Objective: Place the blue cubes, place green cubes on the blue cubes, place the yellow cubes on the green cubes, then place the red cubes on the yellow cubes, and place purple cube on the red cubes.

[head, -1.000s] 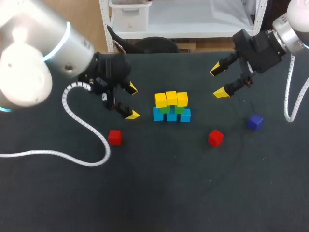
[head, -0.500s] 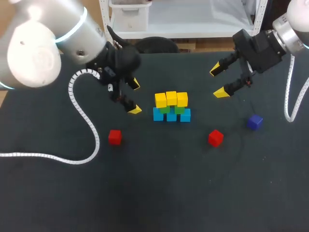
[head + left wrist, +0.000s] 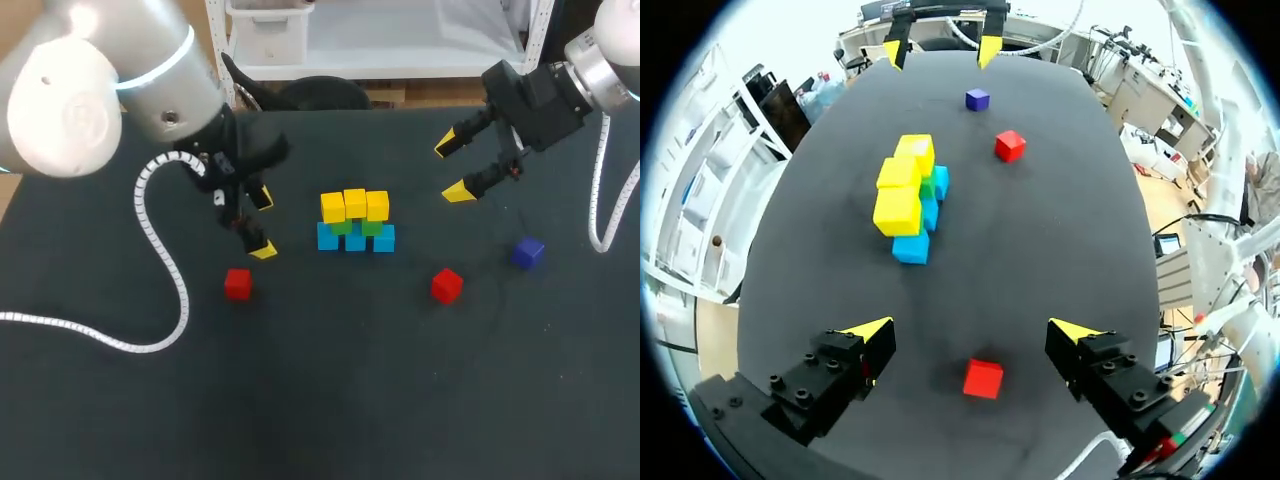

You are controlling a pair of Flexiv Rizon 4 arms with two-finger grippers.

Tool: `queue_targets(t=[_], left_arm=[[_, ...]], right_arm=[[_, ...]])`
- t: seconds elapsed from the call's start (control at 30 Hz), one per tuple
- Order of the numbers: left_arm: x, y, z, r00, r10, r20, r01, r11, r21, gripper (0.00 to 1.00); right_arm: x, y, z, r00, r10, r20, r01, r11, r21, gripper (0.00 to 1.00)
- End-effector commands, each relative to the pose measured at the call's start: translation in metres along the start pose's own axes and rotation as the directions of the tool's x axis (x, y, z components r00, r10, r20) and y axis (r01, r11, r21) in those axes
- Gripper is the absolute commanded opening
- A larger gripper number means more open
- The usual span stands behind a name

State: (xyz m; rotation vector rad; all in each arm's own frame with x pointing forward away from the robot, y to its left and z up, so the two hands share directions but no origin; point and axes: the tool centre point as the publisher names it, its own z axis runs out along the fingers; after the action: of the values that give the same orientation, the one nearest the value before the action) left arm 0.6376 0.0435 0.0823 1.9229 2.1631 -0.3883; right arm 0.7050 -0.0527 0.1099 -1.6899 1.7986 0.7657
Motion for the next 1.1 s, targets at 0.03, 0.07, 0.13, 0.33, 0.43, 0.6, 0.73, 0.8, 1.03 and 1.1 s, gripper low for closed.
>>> queue_targets(t=[0.03, 0.07, 0.13, 0.33, 0.43, 0.6, 0.73, 0.8, 1.03, 1.1], left_arm=[[0.018, -0.013, 0.000, 1.000, 0.014, 0.024, -0.014, 1.000, -0.003, 1.00], [0.021, -0.015, 0.002, 1.000, 0.024, 0.017, -0.024, 1.000, 0.007, 1.00], [0.029, -0.020, 0.005, 1.000, 0.025, 0.004, -0.025, 0.999, 0.034, 1.00], [0.048, -0.031, 0.004, 1.000, 0.002, -0.006, -0.002, 0.999, 0.037, 1.00], [0.054, -0.032, 0.005, 1.000, 0.000, -0.023, 0.001, 0.999, 0.034, 1.00], [0.066, -0.035, 0.009, 0.999, 0.008, -0.041, -0.007, 0.999, 0.033, 1.00], [0.075, -0.036, 0.011, 0.999, -0.016, -0.049, 0.018, 0.999, 0.033, 1.00], [0.076, -0.036, 0.013, 0.998, -0.020, -0.052, 0.022, 0.999, 0.030, 1.00], [0.075, -0.017, 0.023, 0.997, 0.027, -0.067, -0.024, 0.999, 0.039, 1.00], [0.073, -0.010, 0.025, 0.996, 0.045, -0.076, -0.041, 0.998, 0.056, 1.00]], right_arm=[[0.000, 0.000, 0.000, 1.000, -0.001, 0.001, 0.001, 1.000, 0.000, 1.00], [0.000, 0.000, 0.000, 1.000, -0.001, 0.001, 0.001, 1.000, 0.000, 1.00], [0.000, 0.000, 0.000, 1.000, -0.001, 0.001, 0.001, 1.000, 0.000, 1.00], [0.000, 0.000, 0.000, 1.000, -0.001, 0.001, 0.001, 1.000, 0.000, 1.00], [0.000, 0.000, 0.000, 1.000, -0.001, 0.001, 0.001, 1.000, 0.000, 1.00], [0.000, 0.000, 0.000, 1.000, -0.001, 0.001, 0.001, 1.000, 0.000, 1.00], [0.000, 0.000, 0.000, 1.000, -0.001, 0.001, 0.001, 1.000, 0.000, 1.00], [0.000, 0.000, 0.000, 1.000, -0.001, 0.001, 0.001, 1.000, 0.000, 1.00], [0.000, 0.000, 0.000, 1.000, -0.001, 0.001, 0.001, 1.000, 0.000, 1.00], [0.000, 0.000, 0.000, 1.000, -0.001, 0.001, 0.001, 1.000, 0.000, 1.00]])
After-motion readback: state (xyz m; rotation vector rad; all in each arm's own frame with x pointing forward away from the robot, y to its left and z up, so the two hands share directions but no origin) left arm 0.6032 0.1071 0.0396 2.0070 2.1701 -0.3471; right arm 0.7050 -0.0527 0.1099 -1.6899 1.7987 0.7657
